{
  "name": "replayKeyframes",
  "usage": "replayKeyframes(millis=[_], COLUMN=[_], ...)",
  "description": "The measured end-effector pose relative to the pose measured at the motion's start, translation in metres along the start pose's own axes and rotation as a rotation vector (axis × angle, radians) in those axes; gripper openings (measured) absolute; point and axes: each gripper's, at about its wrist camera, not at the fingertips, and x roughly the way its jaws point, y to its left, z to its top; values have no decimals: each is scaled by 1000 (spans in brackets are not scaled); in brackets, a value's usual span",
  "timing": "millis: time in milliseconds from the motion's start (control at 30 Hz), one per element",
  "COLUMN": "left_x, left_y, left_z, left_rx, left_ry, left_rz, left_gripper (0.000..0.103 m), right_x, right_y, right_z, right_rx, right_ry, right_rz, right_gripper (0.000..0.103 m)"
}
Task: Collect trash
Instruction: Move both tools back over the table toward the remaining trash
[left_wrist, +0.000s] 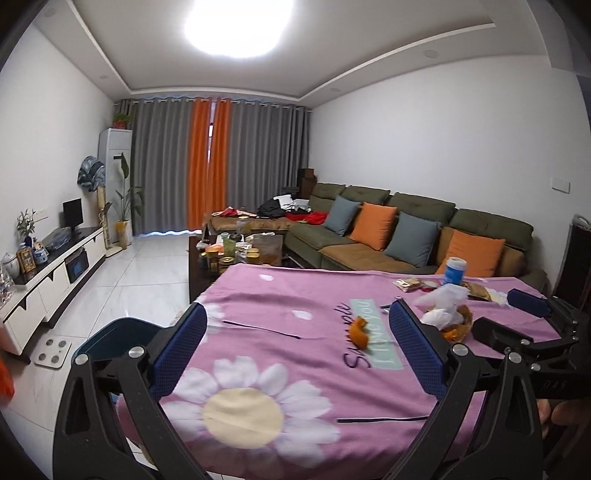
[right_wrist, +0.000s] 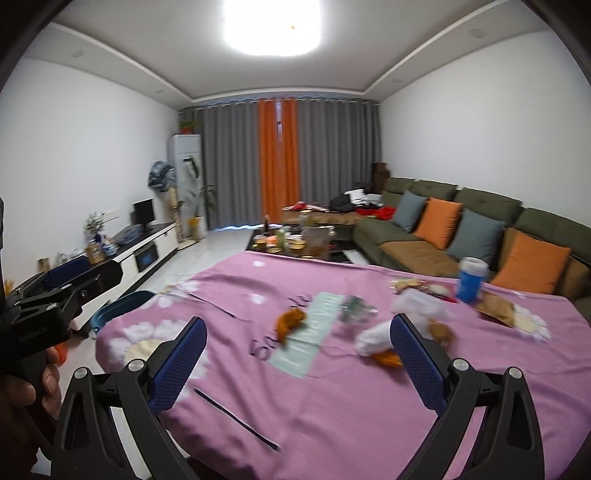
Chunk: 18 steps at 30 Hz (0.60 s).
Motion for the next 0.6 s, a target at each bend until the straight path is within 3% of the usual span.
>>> replayKeyframes(millis=[333,600], left_x=[-9,-21], left_y=[-41,-61], left_z=[-14,-19], left_rx=[37,64], left_ry=[-7,-26], left_rz=[-95,-132], left_gripper=[97,97], right_x=[-40,-65], right_y=[-30,-27], right_z=[-13,-22], right_rx=[48,54], right_ry=[-49,-58], right_rz=[-134,-174], right_gripper=[96,96])
